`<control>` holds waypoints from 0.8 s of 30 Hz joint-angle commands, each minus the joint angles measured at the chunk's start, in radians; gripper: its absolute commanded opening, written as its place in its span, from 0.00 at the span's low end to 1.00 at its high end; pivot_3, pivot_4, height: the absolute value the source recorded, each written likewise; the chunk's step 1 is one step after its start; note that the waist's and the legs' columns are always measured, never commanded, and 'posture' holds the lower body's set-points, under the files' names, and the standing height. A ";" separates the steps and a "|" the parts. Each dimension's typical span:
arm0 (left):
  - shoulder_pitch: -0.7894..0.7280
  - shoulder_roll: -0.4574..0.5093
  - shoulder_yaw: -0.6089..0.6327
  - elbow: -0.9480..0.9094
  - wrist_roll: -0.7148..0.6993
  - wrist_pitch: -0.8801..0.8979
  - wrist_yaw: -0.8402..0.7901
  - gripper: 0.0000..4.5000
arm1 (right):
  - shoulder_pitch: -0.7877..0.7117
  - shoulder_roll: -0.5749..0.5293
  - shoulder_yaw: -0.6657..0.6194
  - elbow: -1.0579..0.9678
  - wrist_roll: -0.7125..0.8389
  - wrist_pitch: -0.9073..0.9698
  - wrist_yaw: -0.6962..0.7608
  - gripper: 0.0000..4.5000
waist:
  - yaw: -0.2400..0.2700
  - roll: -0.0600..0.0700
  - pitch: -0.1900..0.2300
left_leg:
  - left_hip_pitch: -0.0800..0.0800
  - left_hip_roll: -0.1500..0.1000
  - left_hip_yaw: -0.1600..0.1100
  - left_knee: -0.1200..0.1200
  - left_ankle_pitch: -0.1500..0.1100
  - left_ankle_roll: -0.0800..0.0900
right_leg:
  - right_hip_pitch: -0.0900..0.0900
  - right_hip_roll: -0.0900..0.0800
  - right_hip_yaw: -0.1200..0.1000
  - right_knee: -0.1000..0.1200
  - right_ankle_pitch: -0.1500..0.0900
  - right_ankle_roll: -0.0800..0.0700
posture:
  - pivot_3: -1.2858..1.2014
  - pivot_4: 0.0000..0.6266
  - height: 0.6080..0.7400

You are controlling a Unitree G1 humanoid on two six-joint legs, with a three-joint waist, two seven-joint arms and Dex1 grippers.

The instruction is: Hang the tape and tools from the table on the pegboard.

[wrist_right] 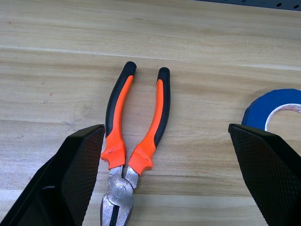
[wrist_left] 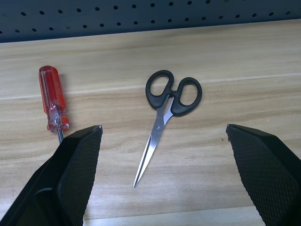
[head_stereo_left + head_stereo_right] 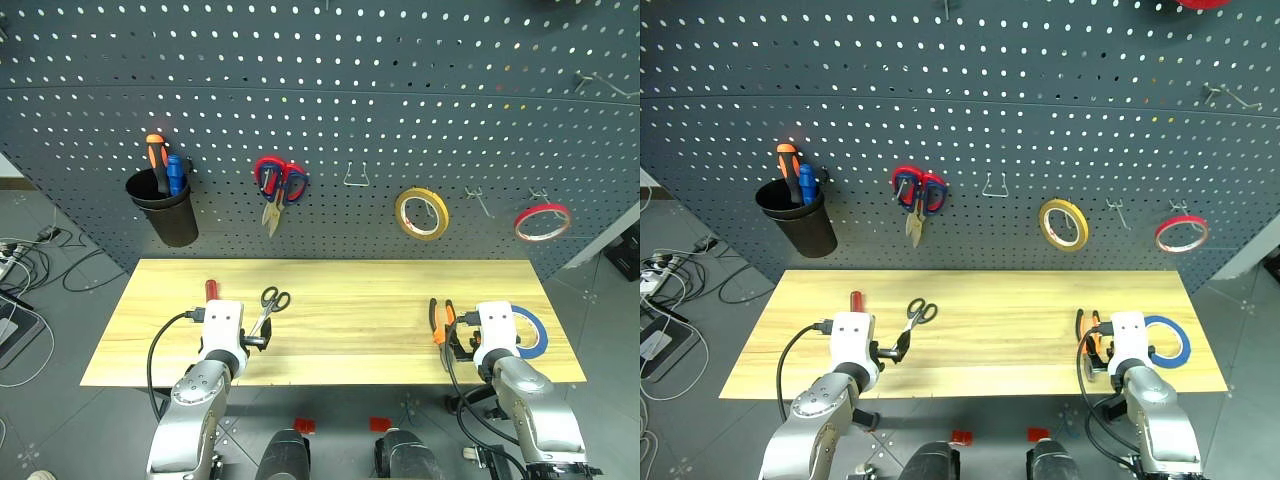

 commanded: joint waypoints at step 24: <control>0.003 -0.002 0.023 -0.052 -0.010 -0.023 0.025 0.99 | -0.010 -0.006 -0.024 -0.036 0.013 0.027 -0.003 1.00 | 0.000 0.000 0.008 | 0.000 0.000 -0.001 0.000 0.000 0.000 | 0.000 0.000 0.000 0.000 0.000 0.000 | 0.60 0.27 1.00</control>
